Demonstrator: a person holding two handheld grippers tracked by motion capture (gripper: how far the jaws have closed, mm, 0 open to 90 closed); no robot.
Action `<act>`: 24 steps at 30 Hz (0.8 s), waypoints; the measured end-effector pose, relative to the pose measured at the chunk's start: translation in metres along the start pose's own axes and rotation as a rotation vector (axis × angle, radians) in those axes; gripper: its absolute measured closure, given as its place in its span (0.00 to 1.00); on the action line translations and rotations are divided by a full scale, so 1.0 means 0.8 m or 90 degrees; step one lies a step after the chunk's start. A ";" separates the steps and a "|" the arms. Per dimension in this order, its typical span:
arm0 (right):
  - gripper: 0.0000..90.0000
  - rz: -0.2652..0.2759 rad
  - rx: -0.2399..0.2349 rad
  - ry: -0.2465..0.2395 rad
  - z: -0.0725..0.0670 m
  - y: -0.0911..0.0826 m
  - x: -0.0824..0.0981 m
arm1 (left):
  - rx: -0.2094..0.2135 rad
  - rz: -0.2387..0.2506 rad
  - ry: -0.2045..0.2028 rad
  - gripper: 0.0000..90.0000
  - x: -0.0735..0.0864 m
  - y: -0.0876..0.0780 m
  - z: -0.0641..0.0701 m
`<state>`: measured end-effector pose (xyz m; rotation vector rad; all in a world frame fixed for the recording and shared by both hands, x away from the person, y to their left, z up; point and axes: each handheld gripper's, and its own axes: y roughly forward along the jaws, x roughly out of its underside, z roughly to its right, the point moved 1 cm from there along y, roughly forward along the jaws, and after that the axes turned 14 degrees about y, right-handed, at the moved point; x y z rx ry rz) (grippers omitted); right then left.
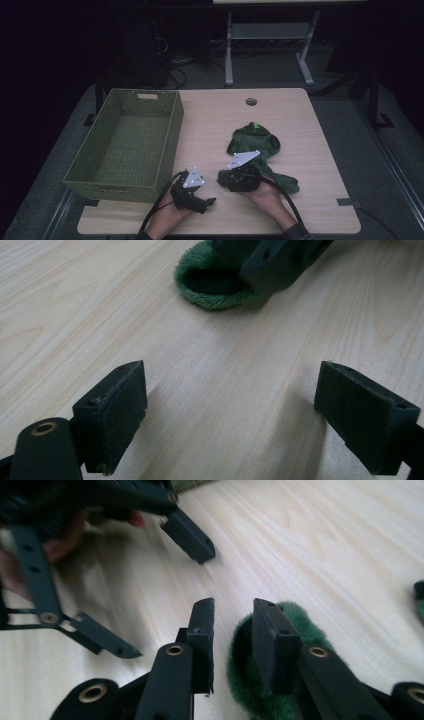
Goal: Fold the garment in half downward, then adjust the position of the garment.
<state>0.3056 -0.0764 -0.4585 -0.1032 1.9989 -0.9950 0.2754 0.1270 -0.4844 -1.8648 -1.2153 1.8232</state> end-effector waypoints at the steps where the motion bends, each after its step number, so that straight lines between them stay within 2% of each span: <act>1: 0.78 -0.005 0.002 0.002 0.001 0.003 0.001 | 0.000 0.002 -0.002 0.15 0.000 0.000 0.000; 6: 0.81 -0.024 0.032 -0.001 0.003 0.019 0.009 | 0.000 0.002 -0.003 0.15 0.000 0.000 0.001; 8: 0.88 -0.011 0.051 -0.003 0.001 0.020 0.011 | 0.001 0.002 -0.004 0.15 0.000 0.000 0.001; 10: 0.93 -0.013 0.058 -0.008 -0.001 0.020 0.012 | 0.001 0.002 -0.004 0.15 0.000 0.000 0.001; 14: 0.94 -0.019 0.049 -0.011 -0.005 0.018 0.012 | 0.001 0.002 -0.005 0.15 0.000 0.000 0.001; 16: 0.94 -0.011 0.030 -0.017 -0.009 0.015 0.012 | 0.001 0.003 -0.006 0.15 0.000 0.000 0.001; 18: 0.94 -0.008 0.026 -0.015 -0.010 0.014 0.012 | 0.001 0.002 -0.005 0.15 0.000 0.000 0.001; 20: 0.94 0.003 0.019 -0.013 -0.013 0.007 0.011 | 0.001 -0.001 -0.002 0.15 0.000 0.000 0.000; 24: 0.94 0.046 0.001 -0.003 -0.011 -0.017 0.005 | -0.001 0.003 -0.005 0.15 0.000 0.001 0.000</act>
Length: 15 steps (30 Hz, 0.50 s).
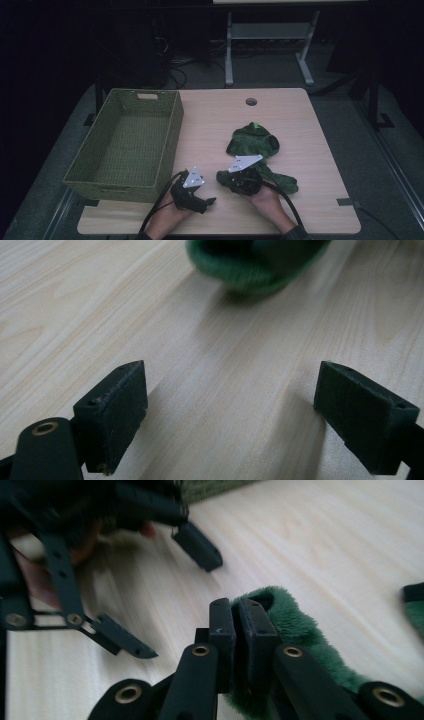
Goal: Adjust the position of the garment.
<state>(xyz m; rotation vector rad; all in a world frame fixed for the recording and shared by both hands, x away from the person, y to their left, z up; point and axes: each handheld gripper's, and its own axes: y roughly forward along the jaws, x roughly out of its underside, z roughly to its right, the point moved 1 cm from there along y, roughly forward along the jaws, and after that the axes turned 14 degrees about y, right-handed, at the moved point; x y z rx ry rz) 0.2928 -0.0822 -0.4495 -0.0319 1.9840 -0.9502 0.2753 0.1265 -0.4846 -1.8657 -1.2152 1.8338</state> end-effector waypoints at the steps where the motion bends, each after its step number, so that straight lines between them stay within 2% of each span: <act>1: 0.94 0.008 -0.004 0.005 0.001 -0.004 -0.001 | 0.000 0.000 0.000 0.15 0.000 0.000 0.000; 6: 0.94 0.038 -0.008 0.015 0.007 -0.023 -0.001 | 0.001 0.000 -0.003 0.15 0.000 0.000 0.000; 10: 0.94 0.070 -0.009 0.037 0.018 -0.048 0.000 | 0.001 0.000 -0.002 0.15 0.000 0.000 0.000; 15: 0.94 0.091 -0.020 0.054 0.027 -0.064 0.004 | 0.001 0.000 -0.002 0.15 0.000 0.000 0.000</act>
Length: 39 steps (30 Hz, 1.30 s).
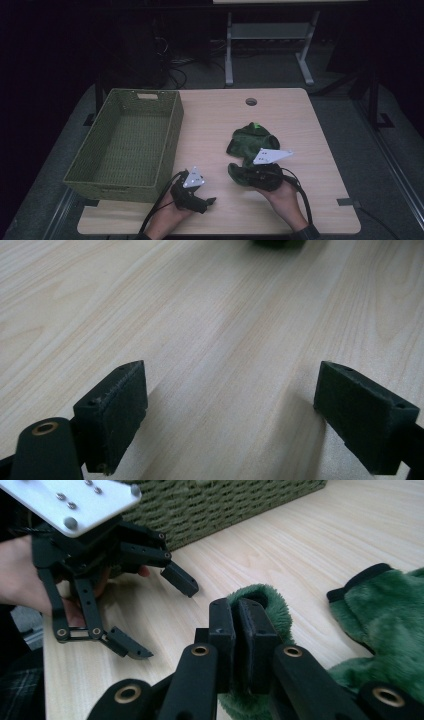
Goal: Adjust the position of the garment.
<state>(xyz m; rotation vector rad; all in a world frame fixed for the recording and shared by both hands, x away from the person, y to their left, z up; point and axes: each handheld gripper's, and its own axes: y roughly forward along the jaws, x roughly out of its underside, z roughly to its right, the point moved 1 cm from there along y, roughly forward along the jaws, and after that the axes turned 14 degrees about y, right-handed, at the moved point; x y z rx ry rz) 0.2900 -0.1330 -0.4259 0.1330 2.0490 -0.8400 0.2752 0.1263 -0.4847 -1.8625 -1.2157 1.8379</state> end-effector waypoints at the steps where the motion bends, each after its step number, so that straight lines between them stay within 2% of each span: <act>1: 0.94 0.001 0.001 0.000 0.001 -0.002 0.000 | 0.000 0.000 0.000 0.15 0.000 0.000 0.000; 10: 0.93 0.042 0.027 0.016 0.020 -0.033 0.002 | -0.001 0.000 -0.003 0.15 0.000 0.000 0.000; 11: 0.93 0.042 0.027 0.016 0.020 -0.033 0.002 | -0.001 0.000 -0.003 0.15 0.000 0.000 0.000; 12: 0.93 0.047 0.033 0.032 0.026 -0.040 0.002 | -0.003 0.000 0.001 0.15 0.000 0.000 -0.001; 16: 0.93 0.049 0.048 0.038 0.035 -0.045 0.006 | -0.002 -0.001 0.001 0.15 0.000 0.000 -0.001; 19: 0.92 0.045 0.069 0.048 0.043 -0.048 0.013 | -0.001 -0.002 0.001 0.15 0.000 0.000 0.000; 22: 0.89 0.028 0.103 0.060 0.054 -0.050 0.019 | -0.002 0.000 -0.002 0.15 0.000 0.000 0.000; 23: 0.89 0.028 0.103 0.060 0.054 -0.050 0.019 | -0.002 0.000 -0.002 0.15 0.000 0.000 0.000; 24: 0.87 0.020 0.128 0.066 0.062 -0.054 0.023 | -0.002 0.000 -0.002 0.15 0.000 0.000 0.000; 27: 0.86 0.018 0.143 0.077 0.070 -0.060 0.027 | -0.002 0.000 -0.002 0.15 0.000 0.000 0.000; 28: 0.87 0.024 0.154 0.082 0.073 -0.068 0.030 | -0.002 0.000 -0.002 0.15 0.000 0.000 0.000; 34: 0.96 0.068 0.145 0.069 0.067 -0.084 0.014 | -0.002 0.000 -0.002 0.15 0.000 0.000 0.000; 36: 0.98 0.069 0.134 0.066 0.065 -0.081 0.005 | -0.002 0.003 -0.006 0.15 0.000 0.001 0.000; 39: 0.99 0.060 0.133 0.059 0.066 -0.069 -0.001 | -0.003 -0.001 -0.001 0.15 0.000 0.000 0.000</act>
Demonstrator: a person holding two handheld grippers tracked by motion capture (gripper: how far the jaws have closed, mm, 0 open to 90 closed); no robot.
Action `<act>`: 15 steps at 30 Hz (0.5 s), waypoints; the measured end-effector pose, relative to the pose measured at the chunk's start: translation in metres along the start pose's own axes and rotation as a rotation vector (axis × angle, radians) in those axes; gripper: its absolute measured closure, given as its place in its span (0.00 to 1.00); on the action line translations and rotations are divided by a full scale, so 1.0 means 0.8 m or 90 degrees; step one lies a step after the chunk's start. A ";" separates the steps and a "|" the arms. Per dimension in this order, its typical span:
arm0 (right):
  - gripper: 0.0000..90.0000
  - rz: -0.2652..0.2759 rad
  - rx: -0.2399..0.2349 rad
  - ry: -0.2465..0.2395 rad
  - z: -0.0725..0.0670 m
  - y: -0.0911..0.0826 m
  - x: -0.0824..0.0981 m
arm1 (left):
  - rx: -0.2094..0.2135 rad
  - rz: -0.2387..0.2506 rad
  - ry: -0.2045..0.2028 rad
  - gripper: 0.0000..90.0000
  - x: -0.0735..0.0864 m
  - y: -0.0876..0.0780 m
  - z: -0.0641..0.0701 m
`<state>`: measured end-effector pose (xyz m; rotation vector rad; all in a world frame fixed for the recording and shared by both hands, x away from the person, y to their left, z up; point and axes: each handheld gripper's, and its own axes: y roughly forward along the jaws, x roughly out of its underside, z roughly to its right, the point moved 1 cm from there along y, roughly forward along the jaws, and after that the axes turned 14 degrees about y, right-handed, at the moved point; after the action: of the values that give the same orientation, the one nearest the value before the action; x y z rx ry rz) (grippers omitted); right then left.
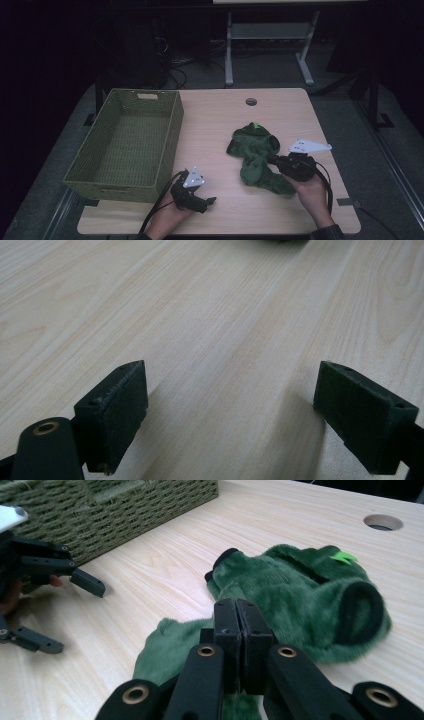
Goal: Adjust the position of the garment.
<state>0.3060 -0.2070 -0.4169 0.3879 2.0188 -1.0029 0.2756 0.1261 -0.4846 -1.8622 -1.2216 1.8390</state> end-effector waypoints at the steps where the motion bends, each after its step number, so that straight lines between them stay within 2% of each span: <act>1: 0.99 -0.005 -0.002 -0.003 0.001 0.006 0.000 | 0.000 0.001 0.000 0.15 0.000 0.000 0.000; 2: 0.99 -0.005 -0.002 -0.003 0.001 0.006 0.000 | 0.000 0.001 0.000 0.15 0.000 0.000 0.000; 3: 0.99 -0.028 0.002 0.001 0.004 0.020 0.002 | 0.000 -0.002 0.004 0.15 0.000 0.000 -0.001; 5: 0.99 -0.051 0.010 0.000 0.006 0.029 0.008 | 0.000 -0.002 0.004 0.15 0.000 0.000 -0.001; 10: 0.99 -0.105 0.022 0.004 0.011 0.047 0.024 | 0.002 -0.002 0.002 0.15 0.000 0.000 0.000; 15: 0.99 -0.143 0.040 -0.009 0.010 0.061 0.032 | 0.002 -0.002 0.002 0.15 0.000 0.000 0.000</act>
<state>0.3229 -0.1844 -0.4643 0.1891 2.0542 -1.2040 0.2756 0.1262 -0.4845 -1.8602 -1.2196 1.8341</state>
